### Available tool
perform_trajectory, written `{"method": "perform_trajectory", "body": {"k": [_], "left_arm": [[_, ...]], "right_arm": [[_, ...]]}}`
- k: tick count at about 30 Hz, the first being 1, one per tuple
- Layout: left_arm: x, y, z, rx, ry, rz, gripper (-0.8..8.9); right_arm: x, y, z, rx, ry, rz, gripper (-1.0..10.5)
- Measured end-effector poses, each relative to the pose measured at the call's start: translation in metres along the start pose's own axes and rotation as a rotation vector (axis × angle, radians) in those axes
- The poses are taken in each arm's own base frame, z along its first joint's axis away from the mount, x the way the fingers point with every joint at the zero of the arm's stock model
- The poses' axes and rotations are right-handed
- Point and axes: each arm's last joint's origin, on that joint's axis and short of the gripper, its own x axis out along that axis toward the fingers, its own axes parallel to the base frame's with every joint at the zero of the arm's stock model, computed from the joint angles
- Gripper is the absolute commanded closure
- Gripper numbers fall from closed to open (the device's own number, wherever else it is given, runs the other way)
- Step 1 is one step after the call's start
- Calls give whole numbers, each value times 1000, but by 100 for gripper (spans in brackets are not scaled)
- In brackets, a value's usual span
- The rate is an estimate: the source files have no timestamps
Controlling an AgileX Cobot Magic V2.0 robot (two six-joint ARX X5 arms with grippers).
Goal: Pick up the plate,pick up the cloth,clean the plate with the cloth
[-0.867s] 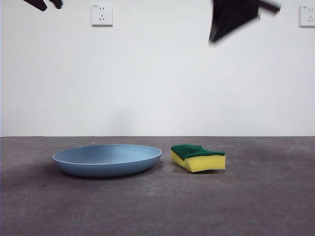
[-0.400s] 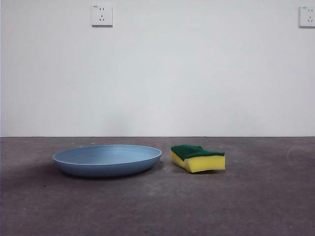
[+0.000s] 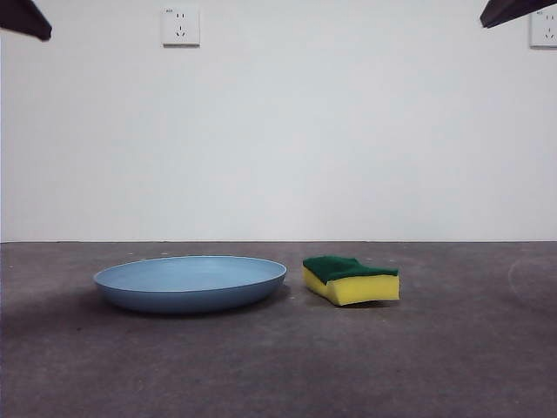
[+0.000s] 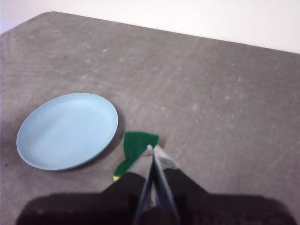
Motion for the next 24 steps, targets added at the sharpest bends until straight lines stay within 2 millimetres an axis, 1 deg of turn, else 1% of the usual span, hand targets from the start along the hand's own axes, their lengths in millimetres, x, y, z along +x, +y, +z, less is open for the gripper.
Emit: {"method": "perform_trajectory", "body": {"k": [4,20,22,24], "left_arm": [[-1,0,2,-20,-15,2,816],[1,0,-3,-23,40,6,816],[-2,1,-4,8,43,25,816],[-10,3,-4,41,31,58,816]], "right_arm": [[0,0,0,0,1,1,945],[-1,0,0,0,0,1,945],[-1,0,0,0,0,1,945],[-1,0,0,0,0,1,945]]}}
